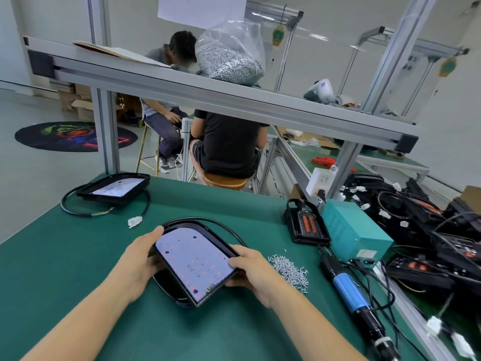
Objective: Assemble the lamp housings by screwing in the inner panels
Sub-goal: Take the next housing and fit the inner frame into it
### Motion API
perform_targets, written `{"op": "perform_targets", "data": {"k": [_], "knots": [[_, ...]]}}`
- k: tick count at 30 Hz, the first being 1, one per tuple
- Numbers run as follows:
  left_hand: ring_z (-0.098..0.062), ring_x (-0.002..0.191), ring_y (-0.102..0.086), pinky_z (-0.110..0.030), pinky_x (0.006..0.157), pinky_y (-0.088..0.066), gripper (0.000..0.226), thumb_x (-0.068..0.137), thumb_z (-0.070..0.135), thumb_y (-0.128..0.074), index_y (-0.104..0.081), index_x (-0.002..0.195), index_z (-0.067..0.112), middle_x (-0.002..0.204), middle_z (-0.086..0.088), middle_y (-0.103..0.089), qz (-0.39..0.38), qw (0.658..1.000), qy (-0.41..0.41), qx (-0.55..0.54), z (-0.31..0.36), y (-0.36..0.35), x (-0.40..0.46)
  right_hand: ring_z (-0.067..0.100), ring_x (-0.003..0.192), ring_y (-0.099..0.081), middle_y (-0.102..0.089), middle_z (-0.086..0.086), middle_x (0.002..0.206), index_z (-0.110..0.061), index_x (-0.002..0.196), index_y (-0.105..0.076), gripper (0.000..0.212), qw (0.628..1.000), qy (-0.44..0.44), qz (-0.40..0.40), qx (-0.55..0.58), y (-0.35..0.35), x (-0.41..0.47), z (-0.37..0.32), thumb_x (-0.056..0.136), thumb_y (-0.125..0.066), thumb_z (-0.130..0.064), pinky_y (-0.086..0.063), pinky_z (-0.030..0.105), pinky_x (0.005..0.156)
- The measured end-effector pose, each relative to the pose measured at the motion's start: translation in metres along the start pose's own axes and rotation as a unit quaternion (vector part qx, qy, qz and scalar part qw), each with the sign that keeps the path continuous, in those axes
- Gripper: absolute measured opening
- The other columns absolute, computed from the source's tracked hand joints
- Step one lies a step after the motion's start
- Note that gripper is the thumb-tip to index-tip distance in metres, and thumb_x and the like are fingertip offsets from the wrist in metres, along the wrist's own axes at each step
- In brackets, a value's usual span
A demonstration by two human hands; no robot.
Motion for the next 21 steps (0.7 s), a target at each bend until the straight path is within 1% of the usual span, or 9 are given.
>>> {"op": "perform_targets", "data": {"k": [3, 6, 8, 10, 12, 14, 16, 18, 21], "knots": [[-0.021, 0.07, -0.072, -0.039, 0.071, -0.048, 0.023, 0.093, 0.025, -0.056, -0.068, 0.095, 0.006, 0.087, -0.009, -0.075, -0.034, 0.995, 0.072, -0.059, -0.002, -0.01, 0.001, 0.014, 0.077, -0.061, -0.068, 0.001, 0.093, -0.026, 0.104, -0.067, 0.038, 0.999, 0.006, -0.013, -0.038, 0.008, -0.001, -0.003, 0.091, -0.045, 0.002, -0.054, 0.028, 0.071], [-0.017, 0.056, -0.07, -0.036, 0.068, -0.047, 0.017, 0.096, 0.01, -0.049, -0.064, 0.09, 0.004, 0.071, -0.007, -0.074, -0.008, 0.996, 0.059, -0.064, -0.009, -0.015, 0.006, 0.015, 0.08, -0.058, -0.066, 0.001, 0.095, -0.019, 0.114, -0.066, 0.031, 0.997, 0.004, -0.011, -0.077, 0.018, 0.002, -0.003, 0.094, -0.049, -0.003, -0.05, 0.026, 0.073], [-0.016, 0.053, -0.069, -0.036, 0.066, -0.047, 0.018, 0.096, 0.006, -0.047, -0.063, 0.088, 0.006, 0.067, -0.005, -0.073, 0.008, 0.998, 0.034, -0.059, -0.012, -0.014, 0.007, 0.015, 0.086, -0.057, -0.066, -0.002, 0.098, -0.011, 0.12, -0.064, 0.027, 0.991, -0.001, 0.003, -0.136, 0.028, 0.005, -0.006, 0.097, -0.054, -0.019, -0.042, 0.023, 0.078], [-0.015, 0.058, -0.07, -0.035, 0.067, -0.048, 0.019, 0.096, 0.006, -0.046, -0.064, 0.09, 0.009, 0.073, -0.004, -0.074, 0.009, 0.998, 0.011, -0.065, -0.014, -0.01, 0.006, 0.007, 0.085, -0.062, -0.071, -0.013, 0.093, -0.016, 0.121, -0.065, 0.034, 0.978, 0.004, 0.038, -0.207, 0.044, 0.009, -0.013, 0.096, -0.055, -0.037, -0.039, 0.015, 0.072], [-0.013, 0.066, -0.071, -0.033, 0.068, -0.05, 0.021, 0.096, 0.007, -0.046, -0.067, 0.095, 0.013, 0.083, -0.002, -0.075, 0.011, 0.997, -0.021, -0.071, -0.016, -0.006, 0.005, 0.001, 0.086, -0.06, -0.068, -0.017, 0.094, -0.022, 0.128, -0.061, 0.041, 0.952, 0.026, 0.111, -0.285, 0.067, 0.014, -0.022, 0.094, -0.056, -0.043, -0.041, 0.015, 0.073], [-0.011, 0.077, -0.072, -0.032, 0.073, -0.051, 0.025, 0.096, 0.009, -0.045, -0.068, 0.103, 0.017, 0.093, 0.0, -0.075, 0.008, 0.995, -0.059, -0.08, -0.018, -0.005, 0.002, 0.015, 0.113, -0.056, -0.06, -0.001, 0.125, -0.019, 0.137, -0.052, 0.048, 0.897, 0.04, 0.21, -0.387, 0.098, 0.019, -0.028, 0.094, -0.057, -0.041, -0.043, 0.028, 0.093], [-0.012, 0.084, -0.071, -0.035, 0.079, -0.05, 0.028, 0.097, 0.01, -0.043, -0.066, 0.11, 0.018, 0.101, 0.001, -0.074, 0.003, 0.992, -0.088, -0.088, -0.02, -0.005, -0.001, 0.027, 0.125, -0.048, -0.049, 0.01, 0.139, -0.019, 0.143, -0.042, 0.057, 0.836, 0.018, 0.281, -0.472, 0.13, 0.023, -0.03, 0.094, -0.058, -0.041, -0.041, 0.036, 0.1], [-0.013, 0.087, -0.07, -0.035, 0.082, -0.049, 0.028, 0.098, 0.012, -0.043, -0.065, 0.114, 0.02, 0.106, 0.0, -0.073, 0.004, 0.991, -0.098, -0.096, -0.021, -0.004, -0.002, 0.032, 0.13, -0.041, -0.042, 0.014, 0.144, -0.018, 0.148, -0.033, 0.067, 0.801, -0.032, 0.306, -0.514, 0.155, 0.026, -0.027, 0.093, -0.058, -0.045, -0.04, 0.041, 0.102], [-0.012, 0.087, -0.07, -0.035, 0.08, -0.049, 0.028, 0.099, 0.014, -0.043, -0.066, 0.113, 0.024, 0.107, 0.001, -0.073, 0.009, 0.99, -0.099, -0.098, -0.022, -0.003, -0.003, 0.036, 0.133, -0.035, -0.036, 0.018, 0.147, -0.014, 0.15, -0.022, 0.078, 0.791, -0.077, 0.303, -0.526, 0.175, 0.033, -0.019, 0.092, -0.059, -0.049, -0.038, 0.044, 0.104]]}}
Point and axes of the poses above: each hand's wrist, its own x-axis towards the middle knuckle, its own y-axis out of the back of the hand, z = x × y, the point moved 3 cm from there along x, towards the middle knuckle
